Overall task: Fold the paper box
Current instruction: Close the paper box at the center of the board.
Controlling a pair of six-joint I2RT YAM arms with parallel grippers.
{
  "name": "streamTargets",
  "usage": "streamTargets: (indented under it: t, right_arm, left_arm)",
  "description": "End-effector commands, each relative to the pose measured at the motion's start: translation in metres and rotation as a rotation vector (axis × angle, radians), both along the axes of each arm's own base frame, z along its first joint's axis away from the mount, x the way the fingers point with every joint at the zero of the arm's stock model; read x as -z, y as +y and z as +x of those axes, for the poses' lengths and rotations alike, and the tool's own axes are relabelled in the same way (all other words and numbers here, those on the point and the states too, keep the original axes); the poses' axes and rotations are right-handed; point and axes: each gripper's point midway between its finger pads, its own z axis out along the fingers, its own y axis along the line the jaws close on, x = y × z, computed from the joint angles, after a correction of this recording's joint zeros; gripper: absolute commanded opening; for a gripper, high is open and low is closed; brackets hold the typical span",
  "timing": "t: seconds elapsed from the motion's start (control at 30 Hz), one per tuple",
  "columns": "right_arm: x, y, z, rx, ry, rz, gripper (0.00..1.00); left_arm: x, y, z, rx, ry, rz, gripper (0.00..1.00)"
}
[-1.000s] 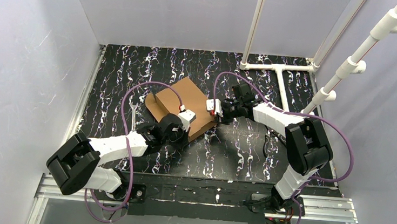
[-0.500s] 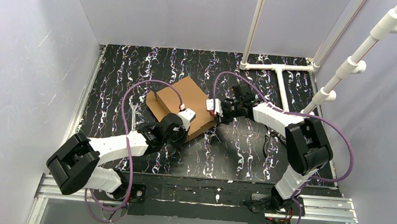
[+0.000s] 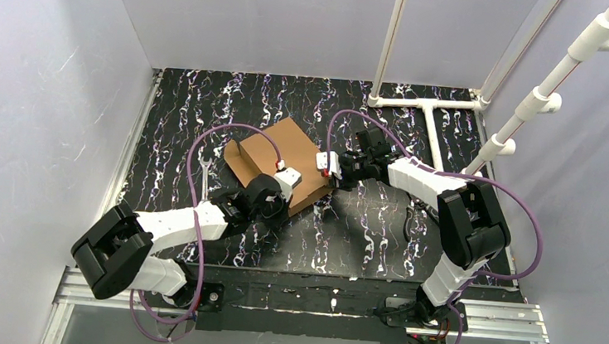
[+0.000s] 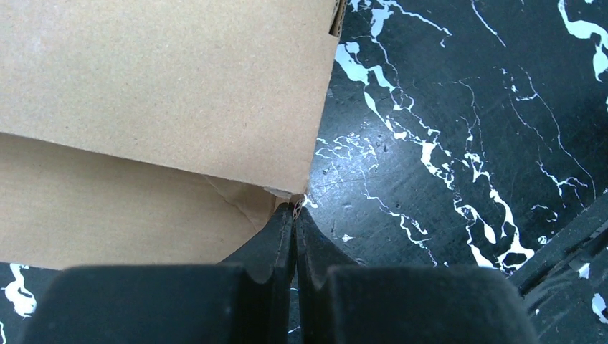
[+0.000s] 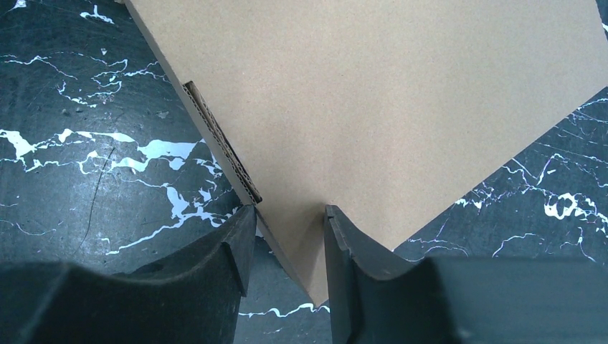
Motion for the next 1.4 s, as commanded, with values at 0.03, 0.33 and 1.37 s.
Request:
streamTargets:
  t: [0.03,0.33,1.37]
  right_arm:
    - [0.053,-0.018,-0.052,-0.004,0.254,-0.153,0.45]
    - [0.053,-0.018,-0.053,-0.005,0.255,-0.154,0.45]
    - [0.038,-0.017,-0.042,0.052,0.296,-0.1,0.63]
  left_arm:
    - [-0.052,-0.019,0.039,-0.098,-0.177,-0.137,0.0]
    - [-0.063,-0.025,0.049,-0.127,-0.194,-0.162,0.0]
    - [-0.069,-0.027,0.045,-0.089,-0.265,-0.257,0.0]
